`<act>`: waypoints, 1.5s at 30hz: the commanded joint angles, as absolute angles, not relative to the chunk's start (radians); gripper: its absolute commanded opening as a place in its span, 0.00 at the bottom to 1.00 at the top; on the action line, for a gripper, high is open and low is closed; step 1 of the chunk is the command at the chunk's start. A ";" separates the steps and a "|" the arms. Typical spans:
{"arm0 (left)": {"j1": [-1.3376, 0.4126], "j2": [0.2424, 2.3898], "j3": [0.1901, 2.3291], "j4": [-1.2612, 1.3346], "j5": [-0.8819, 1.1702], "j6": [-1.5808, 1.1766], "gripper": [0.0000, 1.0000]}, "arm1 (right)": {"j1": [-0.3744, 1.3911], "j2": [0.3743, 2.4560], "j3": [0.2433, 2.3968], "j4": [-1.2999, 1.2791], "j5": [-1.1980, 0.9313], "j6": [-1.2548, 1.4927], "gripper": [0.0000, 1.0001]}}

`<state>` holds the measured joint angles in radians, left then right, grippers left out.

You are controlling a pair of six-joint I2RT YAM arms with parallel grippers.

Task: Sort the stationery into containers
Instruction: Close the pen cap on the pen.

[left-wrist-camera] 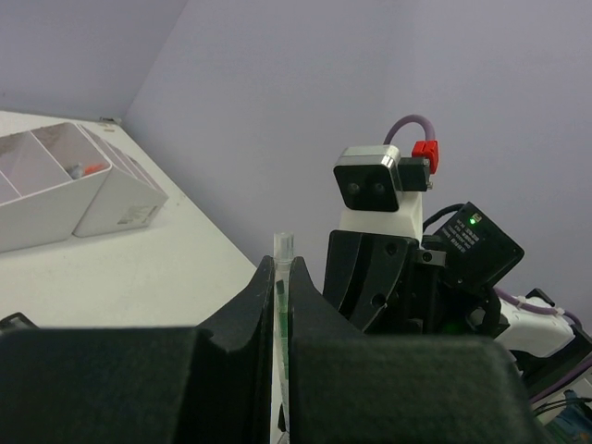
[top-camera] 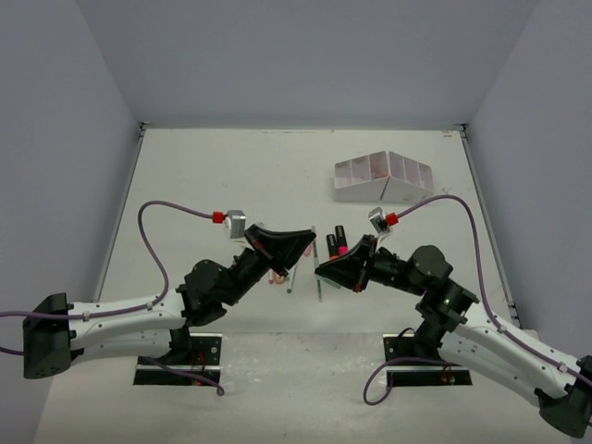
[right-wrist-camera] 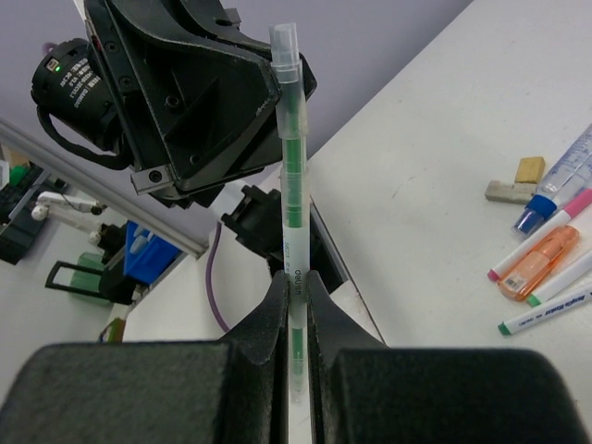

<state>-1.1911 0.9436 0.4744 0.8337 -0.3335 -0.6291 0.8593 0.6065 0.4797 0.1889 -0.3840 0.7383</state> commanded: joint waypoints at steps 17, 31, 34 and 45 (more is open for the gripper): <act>-1.186 0.965 0.457 0.895 -0.286 -0.721 0.08 | 0.867 0.733 0.667 0.310 -0.296 0.644 0.00; -1.186 0.896 0.521 0.765 -0.287 -0.645 0.00 | 0.867 0.749 0.689 0.223 -0.403 0.584 0.10; -1.186 0.894 0.515 0.802 -0.246 -0.637 0.00 | 0.867 0.794 0.704 0.228 -0.473 0.580 0.31; -1.186 0.876 0.548 0.754 -0.273 -0.600 0.41 | 0.867 0.851 0.703 0.252 -0.492 0.586 0.00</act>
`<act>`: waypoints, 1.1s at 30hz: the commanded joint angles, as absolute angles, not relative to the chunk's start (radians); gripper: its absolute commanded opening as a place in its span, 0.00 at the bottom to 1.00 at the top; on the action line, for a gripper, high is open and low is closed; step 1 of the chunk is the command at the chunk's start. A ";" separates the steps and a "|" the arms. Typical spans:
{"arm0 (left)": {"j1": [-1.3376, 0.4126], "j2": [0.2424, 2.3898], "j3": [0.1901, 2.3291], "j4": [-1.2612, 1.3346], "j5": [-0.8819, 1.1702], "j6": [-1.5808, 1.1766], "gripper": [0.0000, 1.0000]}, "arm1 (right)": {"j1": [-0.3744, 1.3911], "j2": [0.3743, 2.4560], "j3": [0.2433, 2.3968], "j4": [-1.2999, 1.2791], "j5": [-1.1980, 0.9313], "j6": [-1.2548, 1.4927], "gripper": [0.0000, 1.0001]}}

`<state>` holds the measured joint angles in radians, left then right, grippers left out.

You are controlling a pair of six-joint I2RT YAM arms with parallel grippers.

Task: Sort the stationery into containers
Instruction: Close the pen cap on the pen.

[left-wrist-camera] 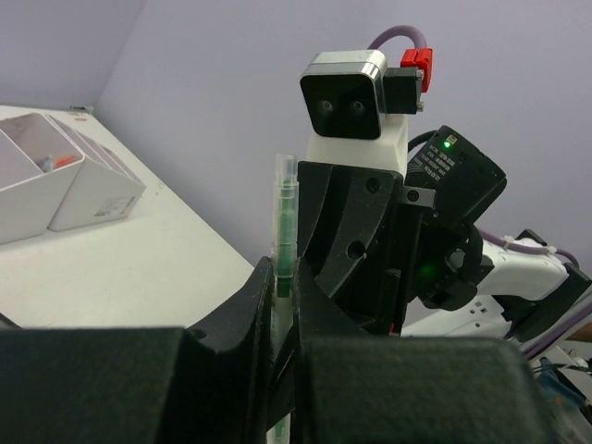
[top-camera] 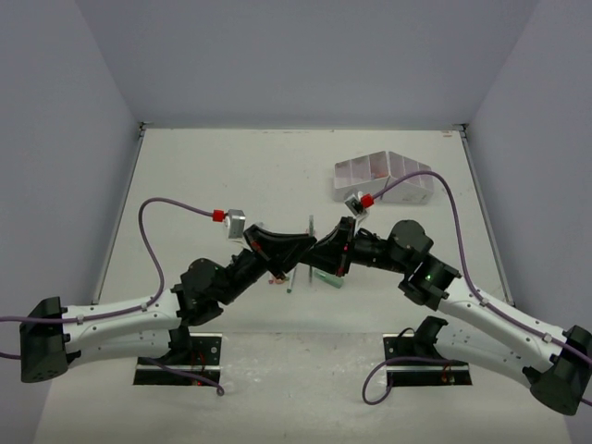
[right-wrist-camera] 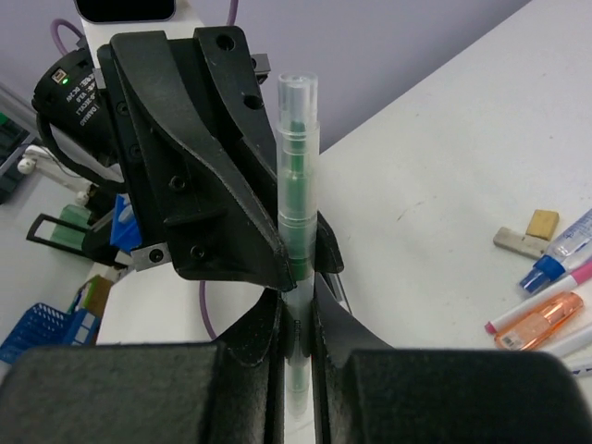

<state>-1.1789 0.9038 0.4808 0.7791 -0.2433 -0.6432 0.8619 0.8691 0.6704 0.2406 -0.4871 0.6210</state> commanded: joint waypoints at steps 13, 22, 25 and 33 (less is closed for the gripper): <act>-1.181 0.894 0.693 0.540 -0.316 -0.502 0.41 | 0.867 0.822 0.724 0.155 -0.537 0.517 0.00; -1.182 0.949 0.726 0.533 -0.257 -0.512 0.14 | 0.866 0.817 0.759 0.105 -0.528 0.497 0.00; -1.181 0.961 0.725 0.523 -0.241 -0.525 0.01 | 0.866 0.815 0.788 0.082 -0.502 0.481 0.00; -1.186 1.007 0.685 0.511 -0.153 -0.617 0.00 | 0.822 0.917 1.046 -0.069 -0.362 0.402 0.00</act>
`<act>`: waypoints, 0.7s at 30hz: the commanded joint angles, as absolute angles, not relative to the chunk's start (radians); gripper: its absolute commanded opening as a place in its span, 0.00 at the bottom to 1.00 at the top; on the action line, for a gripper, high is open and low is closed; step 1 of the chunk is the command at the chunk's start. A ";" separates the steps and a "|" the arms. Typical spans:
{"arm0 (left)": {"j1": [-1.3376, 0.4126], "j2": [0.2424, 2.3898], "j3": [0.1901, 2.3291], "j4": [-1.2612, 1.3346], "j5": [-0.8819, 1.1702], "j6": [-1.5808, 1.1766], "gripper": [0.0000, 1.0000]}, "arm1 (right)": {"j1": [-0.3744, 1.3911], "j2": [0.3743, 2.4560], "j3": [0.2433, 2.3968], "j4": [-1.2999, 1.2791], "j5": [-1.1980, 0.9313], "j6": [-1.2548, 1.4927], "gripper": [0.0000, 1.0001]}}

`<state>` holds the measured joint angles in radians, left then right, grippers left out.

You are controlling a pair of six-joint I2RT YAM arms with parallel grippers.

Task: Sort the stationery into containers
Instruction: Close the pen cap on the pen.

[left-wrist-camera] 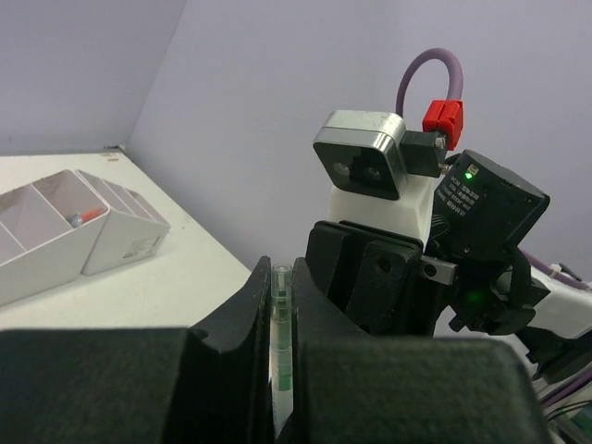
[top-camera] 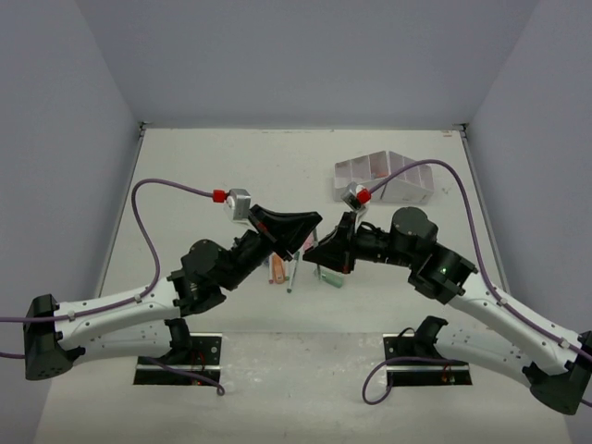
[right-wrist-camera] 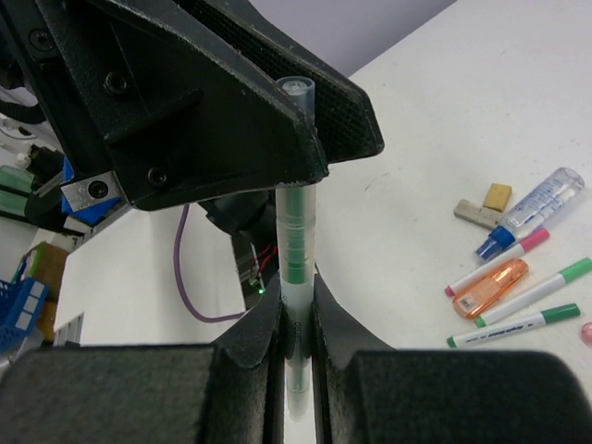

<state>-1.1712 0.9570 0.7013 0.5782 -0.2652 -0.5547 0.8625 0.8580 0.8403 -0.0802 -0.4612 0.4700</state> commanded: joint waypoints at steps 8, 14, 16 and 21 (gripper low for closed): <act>-1.241 1.098 0.534 0.647 -0.105 -0.747 0.00 | 0.635 1.091 1.379 -0.137 -0.453 0.382 0.00; -1.249 1.087 0.552 0.634 -0.115 -0.710 0.00 | 0.626 1.184 1.430 -0.172 -0.507 0.360 0.00; -1.249 1.063 0.618 0.562 -0.141 -0.635 0.00 | 0.631 1.187 1.347 -0.145 -0.544 0.355 0.00; -1.249 1.058 0.832 0.401 -0.164 -0.480 0.00 | 0.666 1.203 1.158 -0.040 -0.590 0.381 0.00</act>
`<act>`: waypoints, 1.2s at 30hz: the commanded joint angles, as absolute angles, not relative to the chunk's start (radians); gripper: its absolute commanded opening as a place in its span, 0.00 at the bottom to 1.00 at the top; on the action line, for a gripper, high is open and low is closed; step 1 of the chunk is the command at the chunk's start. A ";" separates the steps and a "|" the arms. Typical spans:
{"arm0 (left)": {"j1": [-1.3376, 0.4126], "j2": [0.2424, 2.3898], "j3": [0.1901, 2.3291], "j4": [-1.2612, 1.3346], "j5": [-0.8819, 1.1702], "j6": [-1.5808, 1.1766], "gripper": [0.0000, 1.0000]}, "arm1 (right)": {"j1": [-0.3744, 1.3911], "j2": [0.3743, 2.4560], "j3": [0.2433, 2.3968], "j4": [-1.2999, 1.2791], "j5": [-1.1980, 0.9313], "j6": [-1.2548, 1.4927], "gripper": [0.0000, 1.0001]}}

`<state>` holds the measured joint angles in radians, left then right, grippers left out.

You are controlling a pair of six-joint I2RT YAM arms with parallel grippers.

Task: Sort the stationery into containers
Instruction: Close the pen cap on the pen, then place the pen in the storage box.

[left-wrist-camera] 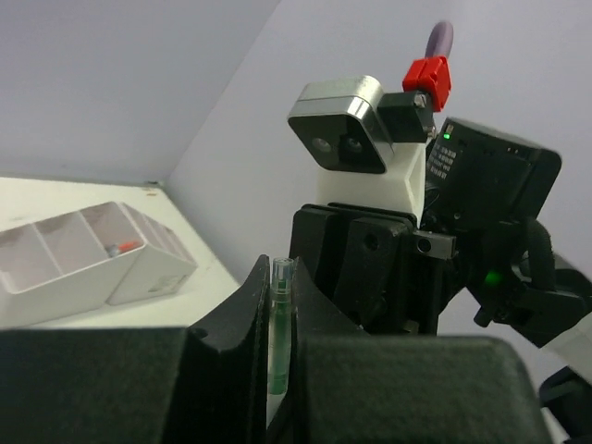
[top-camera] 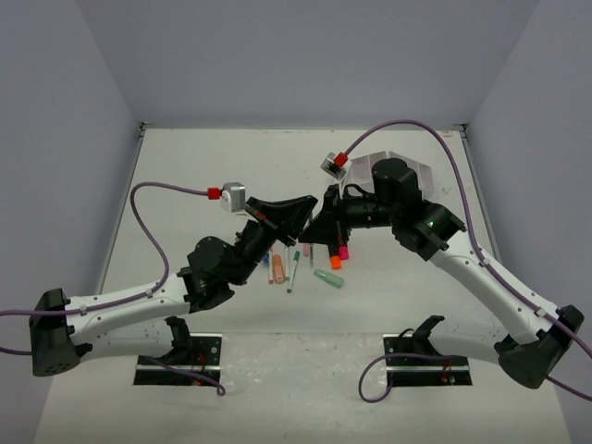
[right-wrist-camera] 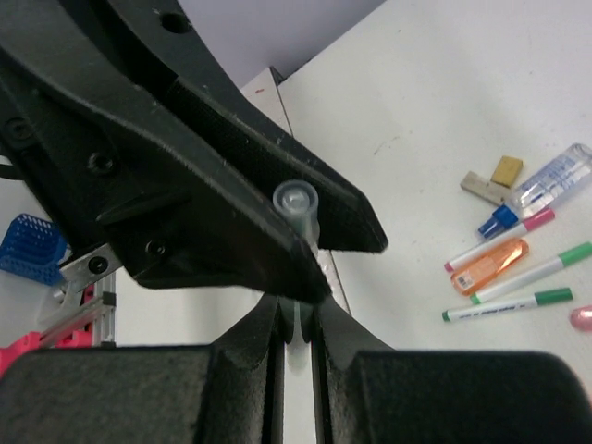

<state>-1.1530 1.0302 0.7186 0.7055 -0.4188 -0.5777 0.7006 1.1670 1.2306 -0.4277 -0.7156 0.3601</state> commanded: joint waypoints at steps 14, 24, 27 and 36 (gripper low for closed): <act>-1.241 1.009 1.080 -0.149 -0.990 -0.594 1.00 | 0.568 1.152 0.964 0.004 0.073 0.414 0.00; -1.236 0.978 1.021 -0.327 -0.983 -0.613 1.00 | 0.346 1.313 1.049 0.171 0.529 0.321 0.00; -1.232 1.004 0.989 -0.319 -0.928 -0.624 1.00 | 0.301 1.442 1.126 0.193 0.497 0.287 0.01; -1.210 1.034 0.942 -0.350 -0.859 -0.646 1.00 | 0.290 1.632 1.198 0.268 0.502 0.218 0.06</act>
